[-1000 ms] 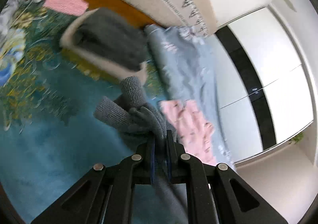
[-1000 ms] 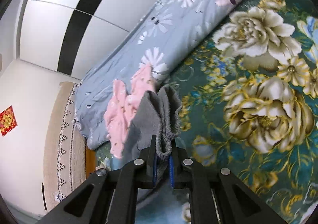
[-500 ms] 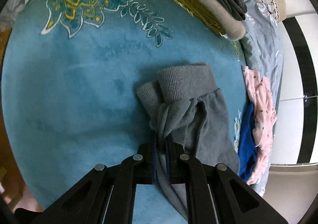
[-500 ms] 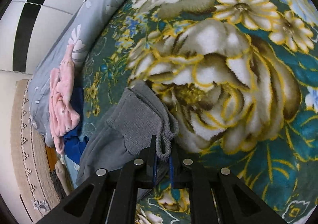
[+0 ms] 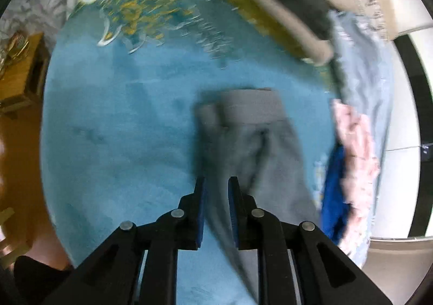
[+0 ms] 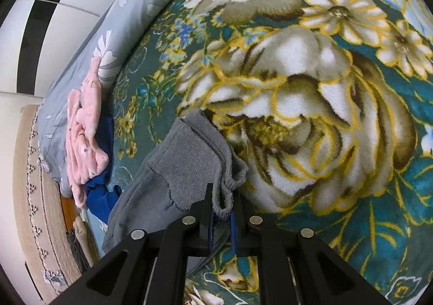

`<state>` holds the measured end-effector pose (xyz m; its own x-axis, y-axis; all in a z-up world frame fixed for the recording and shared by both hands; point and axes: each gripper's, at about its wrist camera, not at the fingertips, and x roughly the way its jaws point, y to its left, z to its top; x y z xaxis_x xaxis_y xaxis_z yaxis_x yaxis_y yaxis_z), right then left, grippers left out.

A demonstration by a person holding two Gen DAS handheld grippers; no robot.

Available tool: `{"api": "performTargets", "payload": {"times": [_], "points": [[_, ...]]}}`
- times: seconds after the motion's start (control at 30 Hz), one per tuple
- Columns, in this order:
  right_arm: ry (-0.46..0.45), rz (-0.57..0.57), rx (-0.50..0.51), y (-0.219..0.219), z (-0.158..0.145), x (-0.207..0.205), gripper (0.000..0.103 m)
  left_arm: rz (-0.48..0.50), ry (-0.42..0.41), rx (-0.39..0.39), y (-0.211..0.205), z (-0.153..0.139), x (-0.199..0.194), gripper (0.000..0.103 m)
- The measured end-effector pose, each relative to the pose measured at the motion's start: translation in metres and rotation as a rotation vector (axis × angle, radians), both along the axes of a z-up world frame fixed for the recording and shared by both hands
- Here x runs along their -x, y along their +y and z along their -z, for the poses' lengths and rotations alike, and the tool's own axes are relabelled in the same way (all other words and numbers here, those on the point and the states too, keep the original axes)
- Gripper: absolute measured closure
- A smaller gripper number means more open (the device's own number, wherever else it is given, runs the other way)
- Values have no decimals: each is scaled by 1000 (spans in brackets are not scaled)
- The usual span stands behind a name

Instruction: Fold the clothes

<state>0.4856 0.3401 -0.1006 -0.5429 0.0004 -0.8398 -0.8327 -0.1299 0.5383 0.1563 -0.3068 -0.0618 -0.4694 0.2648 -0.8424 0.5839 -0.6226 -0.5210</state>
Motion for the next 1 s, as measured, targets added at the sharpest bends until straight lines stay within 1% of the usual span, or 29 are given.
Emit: {"api": "performTargets", "payload": {"times": [0.03, 0.07, 0.13, 0.23, 0.27, 0.3, 0.33, 0.43, 0.5, 0.53, 0.6, 0.63, 0.7, 0.77, 0.83, 0.97, 1.0], "points": [[3, 0, 2, 0, 0, 0, 93, 30, 19, -4, 15, -6, 1, 88], [3, -2, 5, 0, 0, 0, 93, 82, 33, -9, 36, -10, 4, 88], [5, -5, 13, 0, 1, -1, 91, 227, 44, -40, 92, -8, 11, 88], [7, 0, 31, 0, 5, -4, 90, 445, -11, -90, 180, 13, 16, 88], [-7, -2, 36, 0, 5, -5, 85, 520, -33, -89, 208, 21, 14, 88], [-21, -4, 42, -1, 5, -5, 78, 598, -52, -83, 237, 29, 12, 88], [-34, -9, 38, 0, 2, -6, 77, 657, -69, -76, 259, 36, 7, 88], [-64, -54, -63, 3, -21, -2, 76, 796, -114, -61, 312, 54, -9, 88], [-86, -115, -149, 8, -41, 10, 76, 851, -138, -34, 330, 62, -20, 88], [-70, -151, -167, 9, -48, 19, 76, 886, -145, -4, 338, 66, -26, 88], [-13, -220, -135, 11, -53, 42, 72, 913, -136, 37, 345, 67, -32, 88], [15, -247, -111, 12, -54, 54, 70, 908, -133, 36, 344, 67, -33, 88], [65, -251, -8, 13, -45, 75, 65, 876, -129, 17, 338, 67, -32, 87], [100, -195, 133, 14, -26, 91, 65, 860, -127, 12, 334, 67, -34, 87], [88, -138, 226, 15, -7, 101, 65, 848, -125, 8, 330, 67, -37, 87], [-63, -45, 311, 15, 14, 111, 63, 854, -125, 18, 330, 66, -40, 87], [-83, -14, 327, 16, 16, 111, 63, 855, -126, 17, 330, 66, -40, 87]]}}
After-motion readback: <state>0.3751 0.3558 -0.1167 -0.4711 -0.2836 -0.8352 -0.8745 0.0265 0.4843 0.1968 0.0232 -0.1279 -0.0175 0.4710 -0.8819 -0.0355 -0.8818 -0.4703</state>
